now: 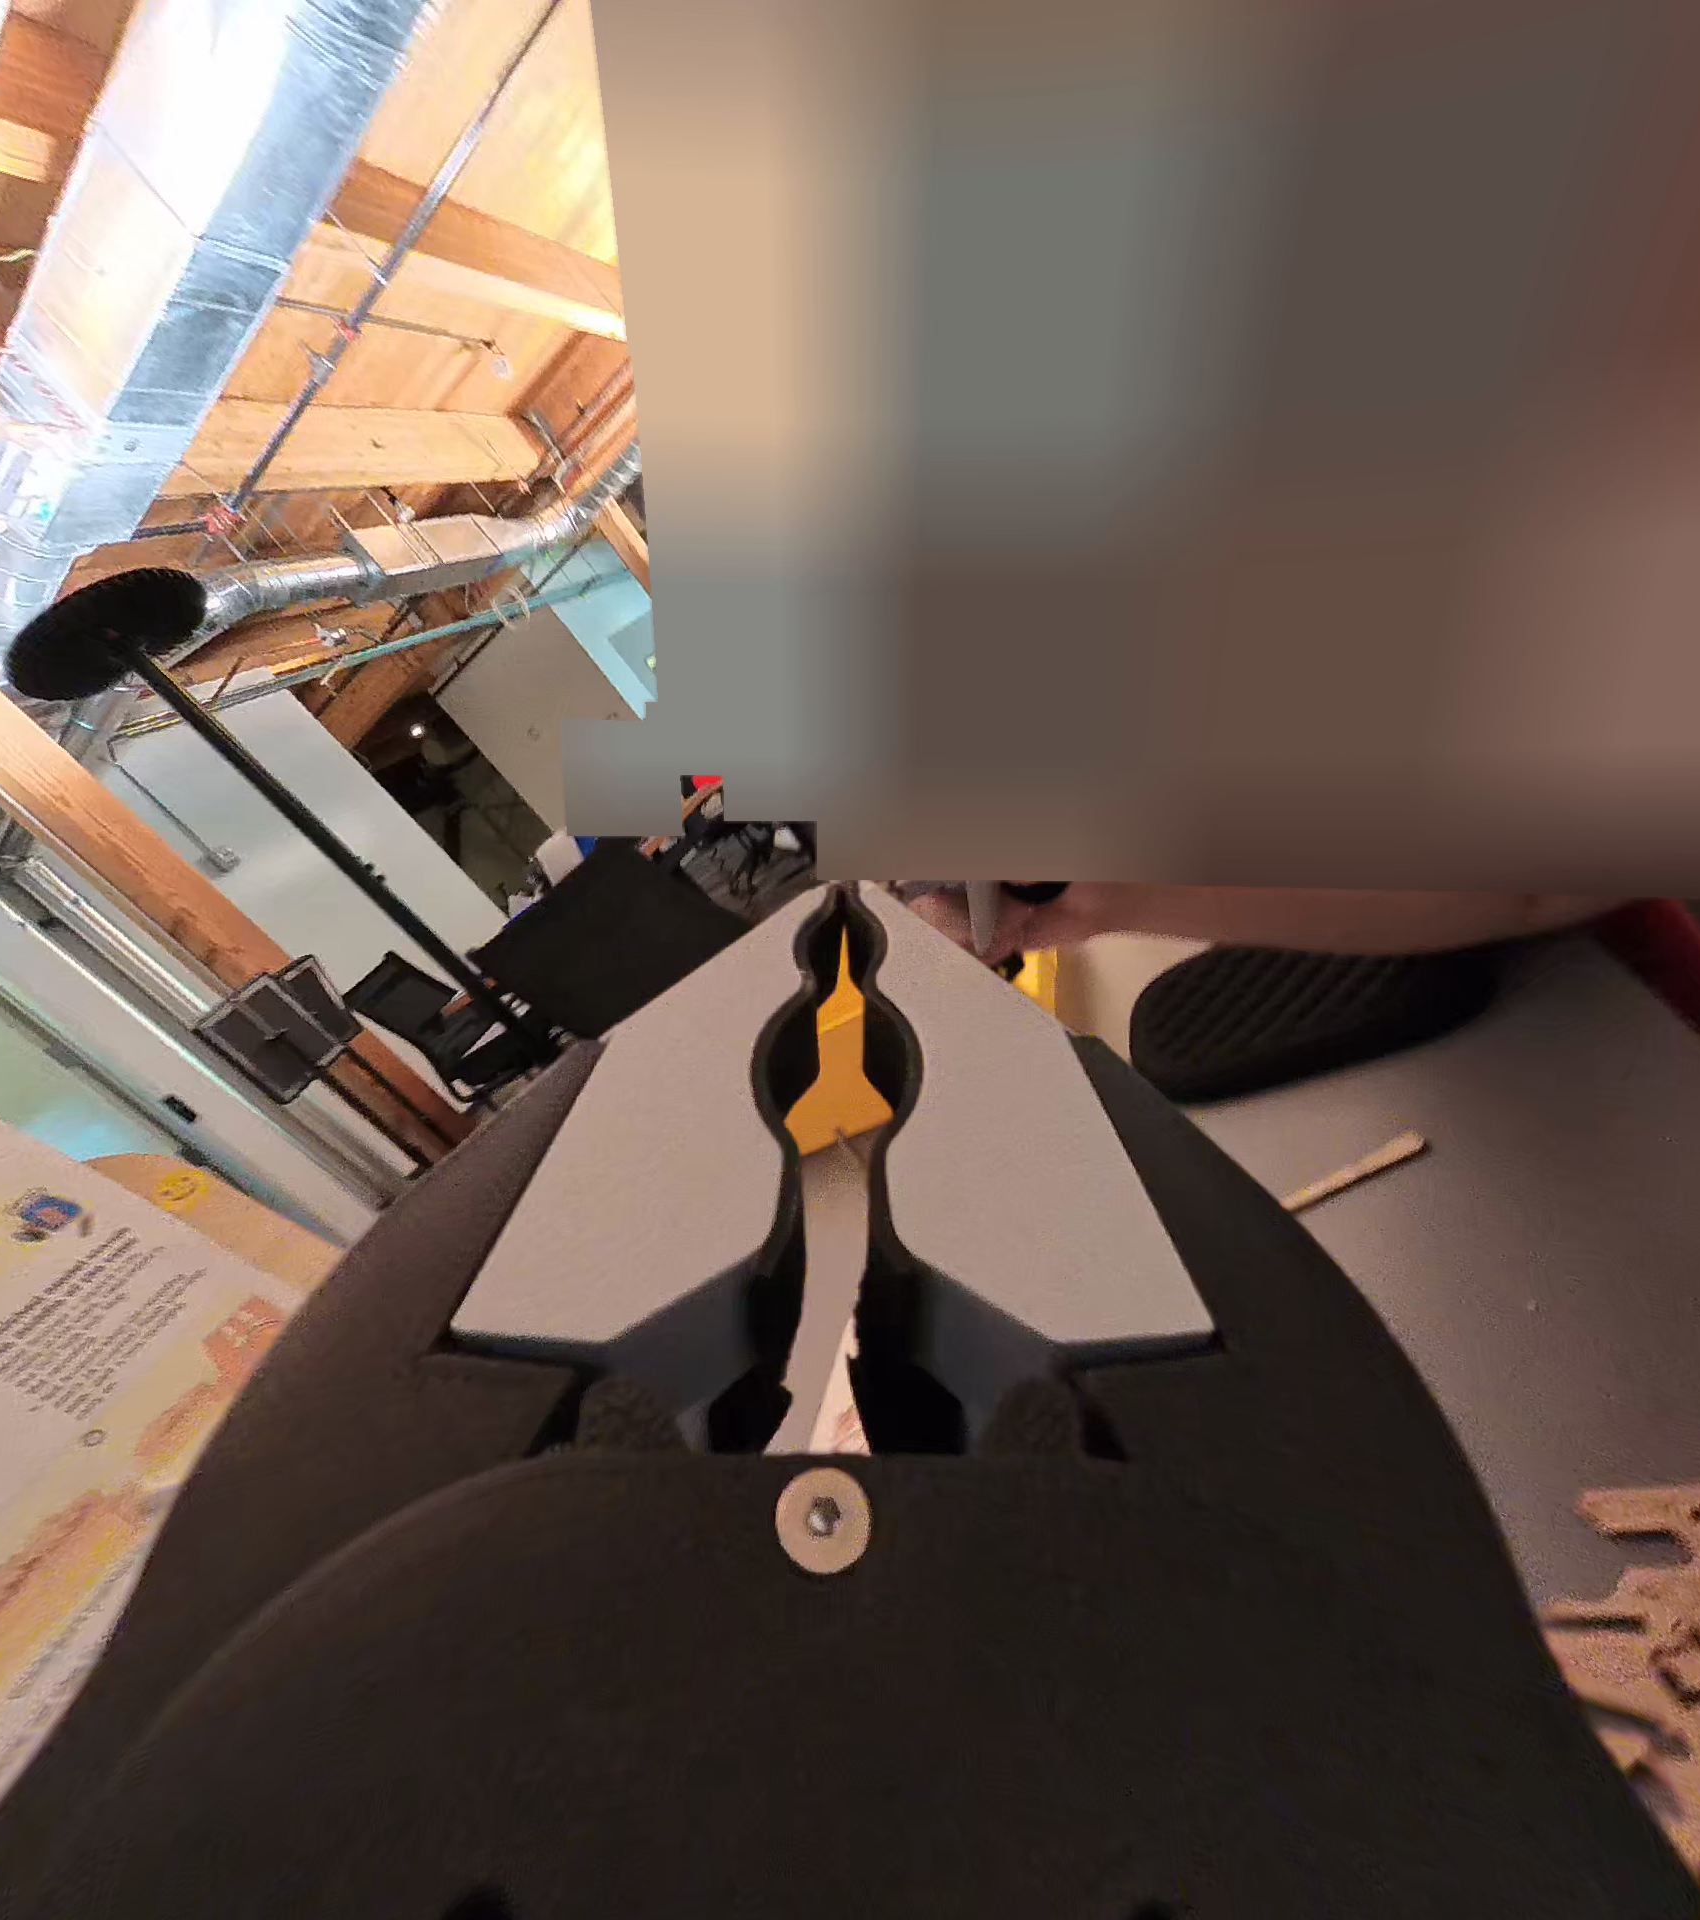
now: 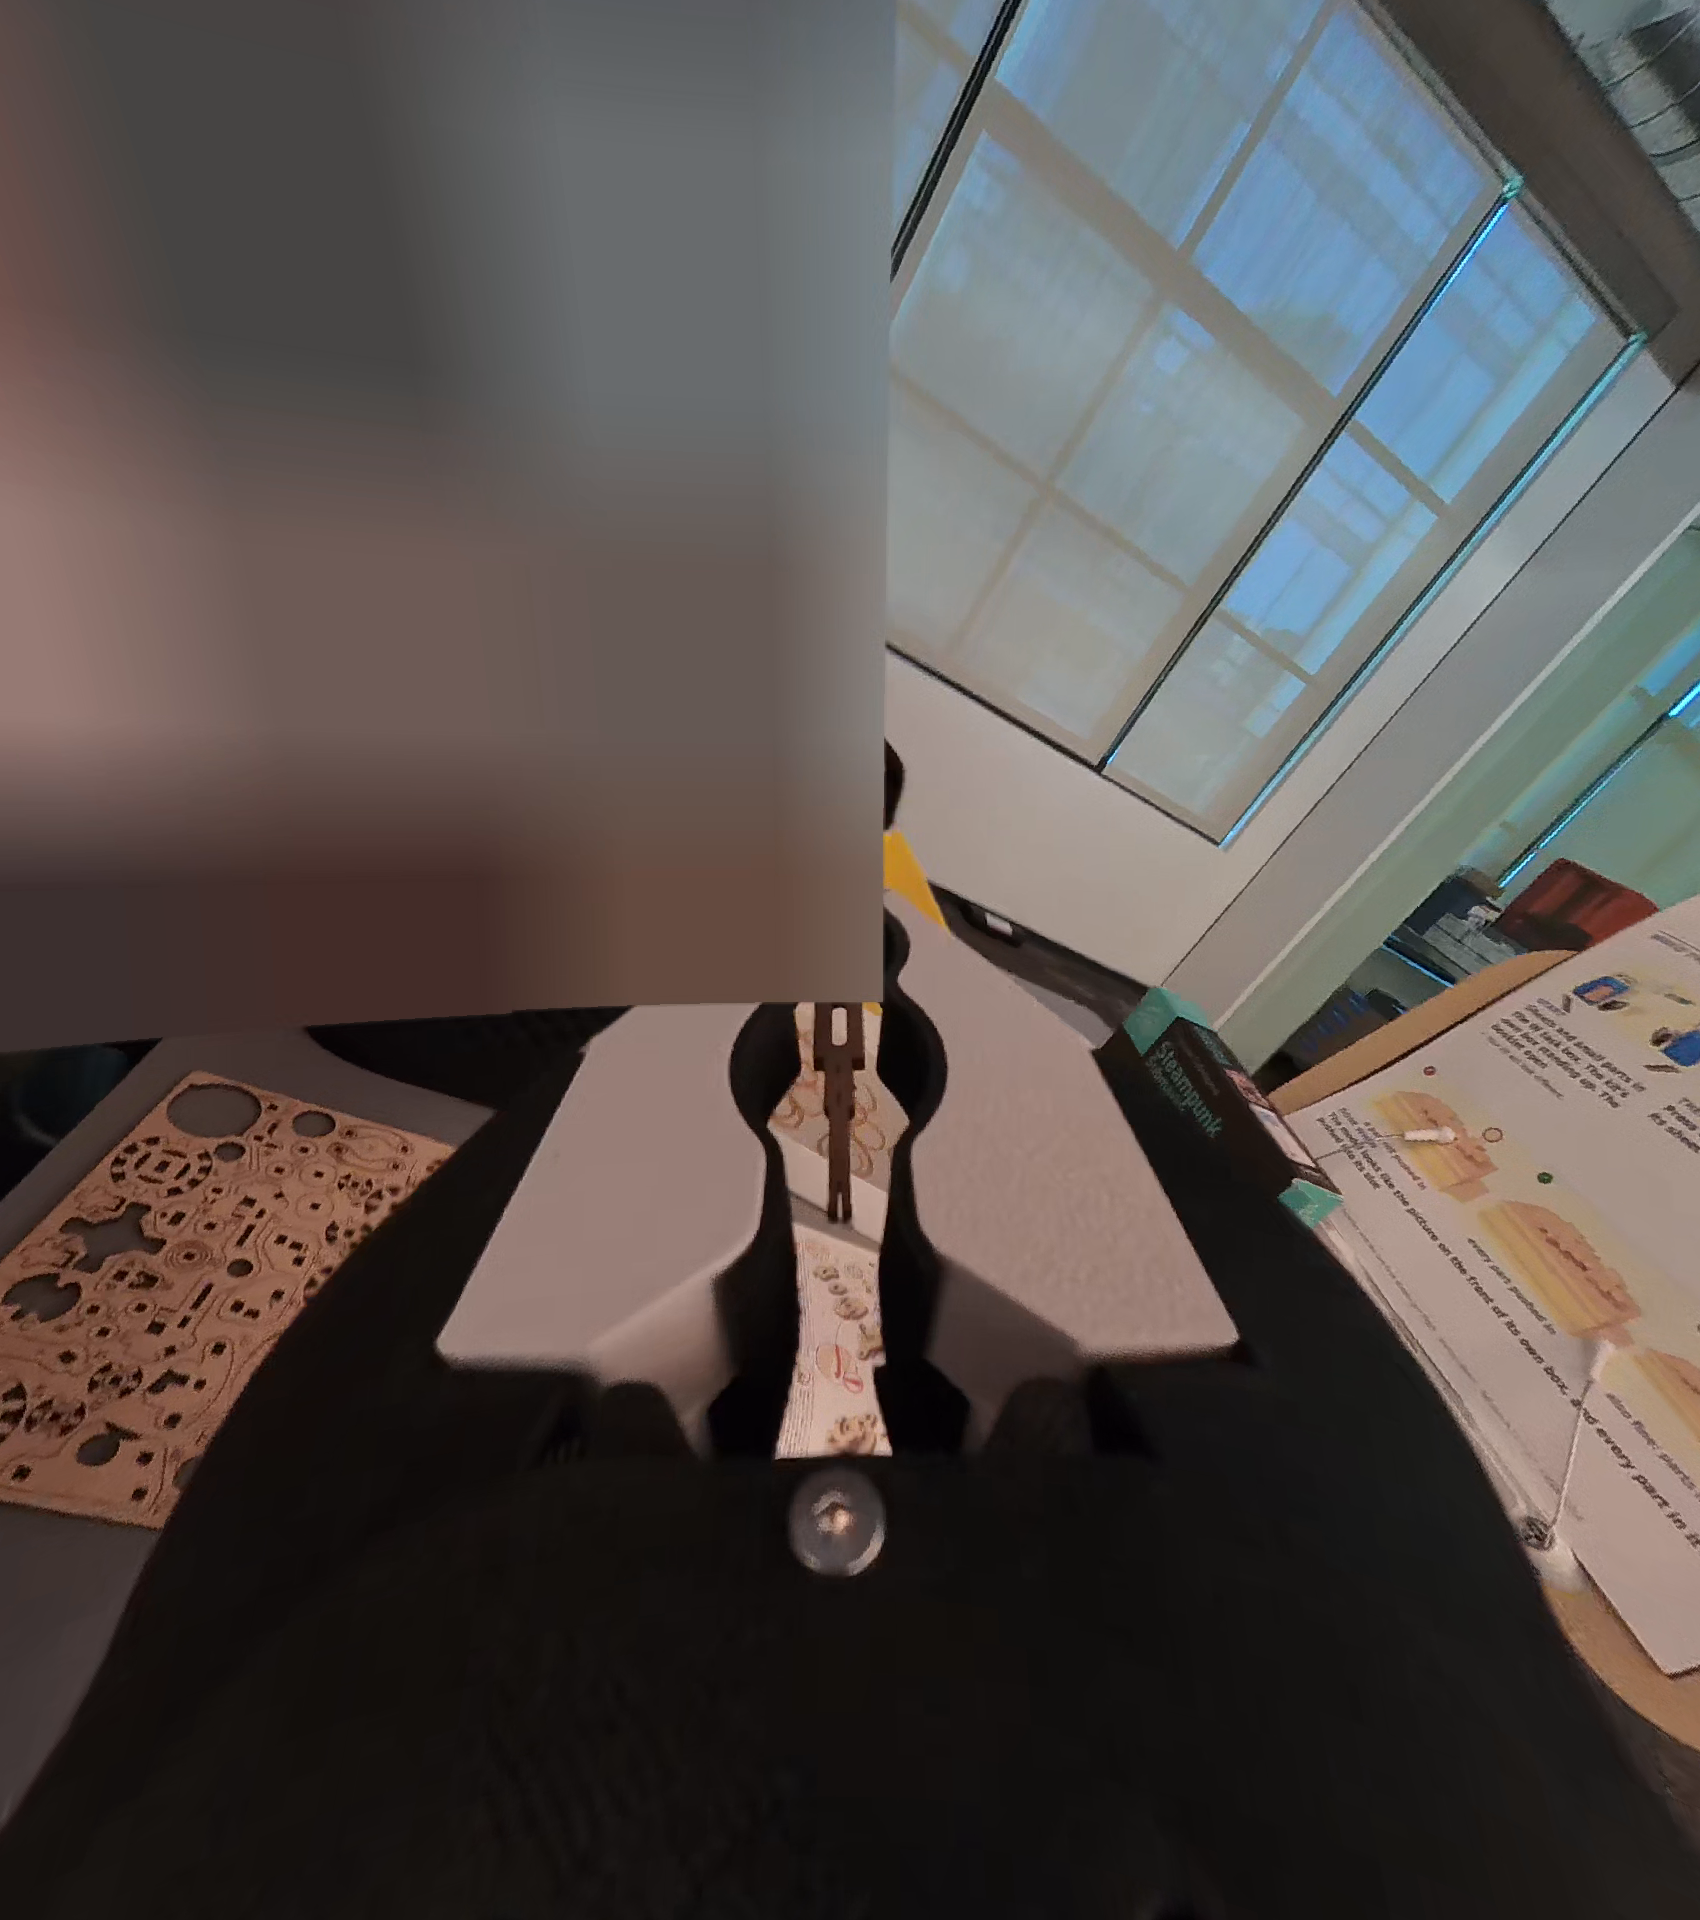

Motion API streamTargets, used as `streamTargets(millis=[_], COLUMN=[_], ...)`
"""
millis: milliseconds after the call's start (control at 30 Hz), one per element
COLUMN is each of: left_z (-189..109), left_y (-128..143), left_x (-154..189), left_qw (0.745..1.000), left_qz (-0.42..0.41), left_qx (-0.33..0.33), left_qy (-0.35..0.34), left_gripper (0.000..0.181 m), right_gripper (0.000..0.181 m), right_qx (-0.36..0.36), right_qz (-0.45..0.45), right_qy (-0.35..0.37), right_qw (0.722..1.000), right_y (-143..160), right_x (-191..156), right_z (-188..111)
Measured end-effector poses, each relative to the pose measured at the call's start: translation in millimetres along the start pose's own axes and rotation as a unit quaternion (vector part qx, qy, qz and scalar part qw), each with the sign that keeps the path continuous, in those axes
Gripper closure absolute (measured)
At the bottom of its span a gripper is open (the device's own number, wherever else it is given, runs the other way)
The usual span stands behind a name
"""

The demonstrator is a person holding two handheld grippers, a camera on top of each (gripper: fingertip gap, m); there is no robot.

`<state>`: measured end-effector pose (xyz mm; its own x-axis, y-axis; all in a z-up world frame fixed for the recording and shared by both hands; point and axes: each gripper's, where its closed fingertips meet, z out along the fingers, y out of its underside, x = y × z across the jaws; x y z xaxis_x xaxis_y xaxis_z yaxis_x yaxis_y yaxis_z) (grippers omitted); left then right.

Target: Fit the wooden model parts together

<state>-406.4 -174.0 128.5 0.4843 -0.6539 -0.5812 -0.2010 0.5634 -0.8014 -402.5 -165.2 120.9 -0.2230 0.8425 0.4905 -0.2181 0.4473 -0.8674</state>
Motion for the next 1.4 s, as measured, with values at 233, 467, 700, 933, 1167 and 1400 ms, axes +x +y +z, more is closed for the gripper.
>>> streamTargets(millis=[233, 467, 700, 933, 1167, 1400], left_z=[6.9, 7.4, 8.3, 7.1, 6.2, 5.7], left_y=[6.0, 9.7, 11.8, 10.1, 9.1, 10.3], left_x=[6.8, 5.2, 4.6, 9.1, 14.1, 19.1], left_qw=[1.000, 0.997, 0.996, 0.997, 0.997, 0.997], left_qz=[0.006, 0.072, 0.076, 0.065, 0.063, 0.059], left_qx=[-0.017, -0.034, -0.039, -0.033, -0.034, -0.041], left_qy=[0.006, -0.019, -0.023, -0.004, 0.015, 0.032], left_gripper=[0.181, 0.181, 0.181, 0.181, 0.179, 0.180], right_gripper=[0.176, 0.176, 0.176, 0.176, 0.175, 0.175], right_qx=[0.008, 0.009, 0.004, 0.009, 0.005, 0.006], right_qz=[-0.023, -0.020, -0.012, -0.007, -0.003, -0.002], right_qy=[0.004, 0.010, 0.003, -0.023, -0.036, -0.048], right_qw=[1.000, 1.000, 1.000, 1.000, 0.999, 0.999], right_y=[-2.8, -4.1, -1.8, -3.3, -0.2, 0.5], right_x=[-3.5, -2.2, -0.9, -7.6, -10.7, -15.1], right_z=[1.4, 1.5, 0.4, -0.4, 0.5, 1.1])
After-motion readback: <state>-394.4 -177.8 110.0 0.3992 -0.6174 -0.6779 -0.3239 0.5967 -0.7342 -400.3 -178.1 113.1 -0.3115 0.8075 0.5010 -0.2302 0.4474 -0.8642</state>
